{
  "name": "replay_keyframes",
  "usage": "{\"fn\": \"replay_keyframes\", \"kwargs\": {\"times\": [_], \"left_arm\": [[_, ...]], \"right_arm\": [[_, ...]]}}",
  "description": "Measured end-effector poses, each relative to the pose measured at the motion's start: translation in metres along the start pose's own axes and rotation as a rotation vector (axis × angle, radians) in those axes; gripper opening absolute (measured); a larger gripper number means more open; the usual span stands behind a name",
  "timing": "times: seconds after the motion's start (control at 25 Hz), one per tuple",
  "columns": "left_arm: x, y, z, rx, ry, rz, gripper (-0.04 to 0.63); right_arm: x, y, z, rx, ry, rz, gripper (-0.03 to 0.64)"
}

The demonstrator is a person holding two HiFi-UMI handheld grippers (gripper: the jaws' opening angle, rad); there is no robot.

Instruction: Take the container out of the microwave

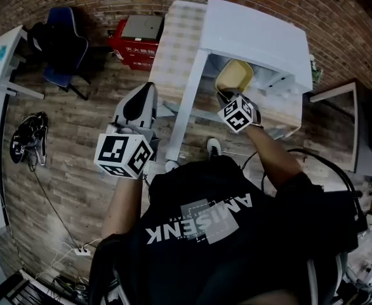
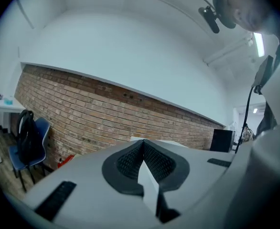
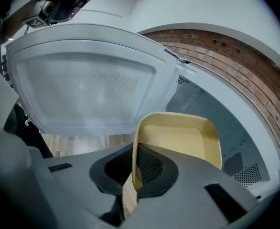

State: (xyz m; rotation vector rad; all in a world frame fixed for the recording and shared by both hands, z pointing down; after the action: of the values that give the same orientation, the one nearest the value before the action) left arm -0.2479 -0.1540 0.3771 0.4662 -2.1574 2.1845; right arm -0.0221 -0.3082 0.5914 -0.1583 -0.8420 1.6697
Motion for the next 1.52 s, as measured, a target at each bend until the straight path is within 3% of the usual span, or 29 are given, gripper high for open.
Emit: {"fn": "replay_keyframes", "kwargs": {"times": [0.28,0.72,0.92,1.08,1.28,1.52], "left_arm": [[-0.002,-0.001,0.002,0.019,-0.101,0.001,0.011],[-0.017,-0.007,0.007,0.056,-0.291,0.033,0.011],[-0.016,-0.009,0.016,0.060,-0.293,-0.049,0.011],[-0.025,-0.013,0.025,0.082,-0.315,-0.001,0.011],[-0.026,-0.017,0.034,0.086,-0.320,-0.015,0.011],[-0.037,-0.007,0.042,0.077,-0.309,-0.022,0.011]], "right_arm": [[0.018,0.003,-0.024,0.008,0.005,0.055,0.043],[0.049,-0.001,-0.077,0.005,-0.083,0.152,0.043],[0.051,0.009,-0.105,-0.012,-0.103,0.170,0.043],[0.051,0.006,-0.130,-0.020,-0.112,0.200,0.043],[0.042,0.001,-0.156,-0.005,-0.134,0.193,0.043],[0.018,0.008,-0.195,-0.080,-0.193,0.241,0.043]]}}
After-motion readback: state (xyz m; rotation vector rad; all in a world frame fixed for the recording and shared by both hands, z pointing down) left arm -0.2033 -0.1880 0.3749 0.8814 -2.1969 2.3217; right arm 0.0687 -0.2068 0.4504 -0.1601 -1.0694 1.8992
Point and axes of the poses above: the fingertips, and each gripper's own axes: z forward along the fingers, x to its left, y out of its top, the point moved 6 cm from there along -z, backward along the fingers, and after that the axes turned 3 degrees about -x, right-handed, at the moved point
